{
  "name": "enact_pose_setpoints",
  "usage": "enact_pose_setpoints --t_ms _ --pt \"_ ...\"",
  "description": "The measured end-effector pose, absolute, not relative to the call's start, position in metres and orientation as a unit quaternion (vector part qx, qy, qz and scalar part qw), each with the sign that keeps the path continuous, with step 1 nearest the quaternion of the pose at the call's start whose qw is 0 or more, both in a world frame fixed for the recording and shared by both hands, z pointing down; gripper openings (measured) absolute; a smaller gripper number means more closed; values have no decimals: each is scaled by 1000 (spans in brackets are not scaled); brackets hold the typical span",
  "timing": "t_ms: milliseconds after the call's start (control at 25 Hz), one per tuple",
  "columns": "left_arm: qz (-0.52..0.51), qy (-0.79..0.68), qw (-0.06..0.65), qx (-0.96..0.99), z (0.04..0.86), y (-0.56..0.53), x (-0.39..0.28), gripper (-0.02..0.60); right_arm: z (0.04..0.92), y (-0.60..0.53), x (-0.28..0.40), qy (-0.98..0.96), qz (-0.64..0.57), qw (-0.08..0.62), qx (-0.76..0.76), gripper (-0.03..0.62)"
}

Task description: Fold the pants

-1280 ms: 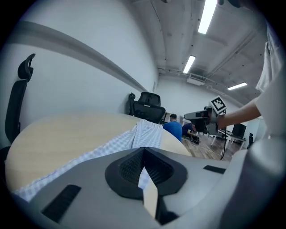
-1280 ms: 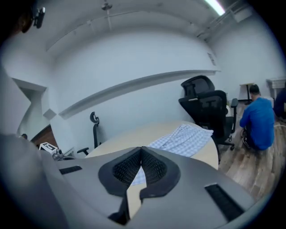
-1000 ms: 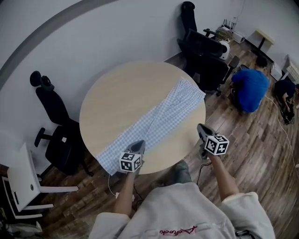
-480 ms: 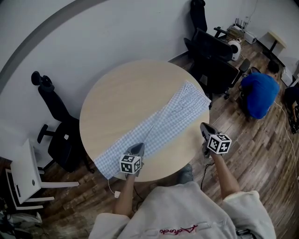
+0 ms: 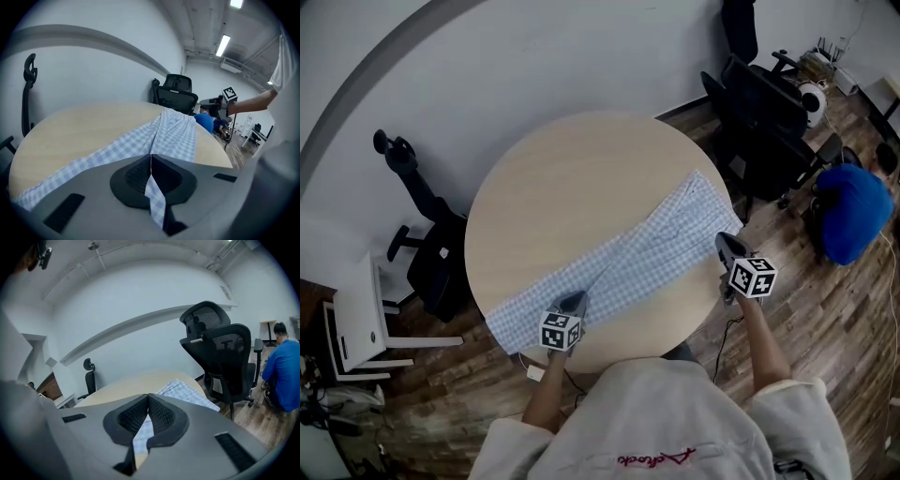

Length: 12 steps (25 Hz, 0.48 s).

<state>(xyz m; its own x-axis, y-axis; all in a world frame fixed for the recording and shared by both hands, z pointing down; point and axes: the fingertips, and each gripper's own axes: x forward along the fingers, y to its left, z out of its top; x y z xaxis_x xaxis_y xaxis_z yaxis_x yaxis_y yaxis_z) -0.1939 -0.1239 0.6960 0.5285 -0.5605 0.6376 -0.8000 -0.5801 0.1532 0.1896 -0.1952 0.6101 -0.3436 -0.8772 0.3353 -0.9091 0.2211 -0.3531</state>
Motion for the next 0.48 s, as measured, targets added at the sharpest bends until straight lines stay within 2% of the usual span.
enact_pose_setpoints --t_ms 240,360,480 --pt "374 -370 182 831 717 -125 -179 34 625 -247 188 -819 243 77 514 31" --pt "443 -342 157 813 733 -120 -177 35 627 -272 183 -851 208 137 462 31" --pt "480 -342 152 793 738 -124 -182 35 636 -294 174 -883 163 226 379 32"
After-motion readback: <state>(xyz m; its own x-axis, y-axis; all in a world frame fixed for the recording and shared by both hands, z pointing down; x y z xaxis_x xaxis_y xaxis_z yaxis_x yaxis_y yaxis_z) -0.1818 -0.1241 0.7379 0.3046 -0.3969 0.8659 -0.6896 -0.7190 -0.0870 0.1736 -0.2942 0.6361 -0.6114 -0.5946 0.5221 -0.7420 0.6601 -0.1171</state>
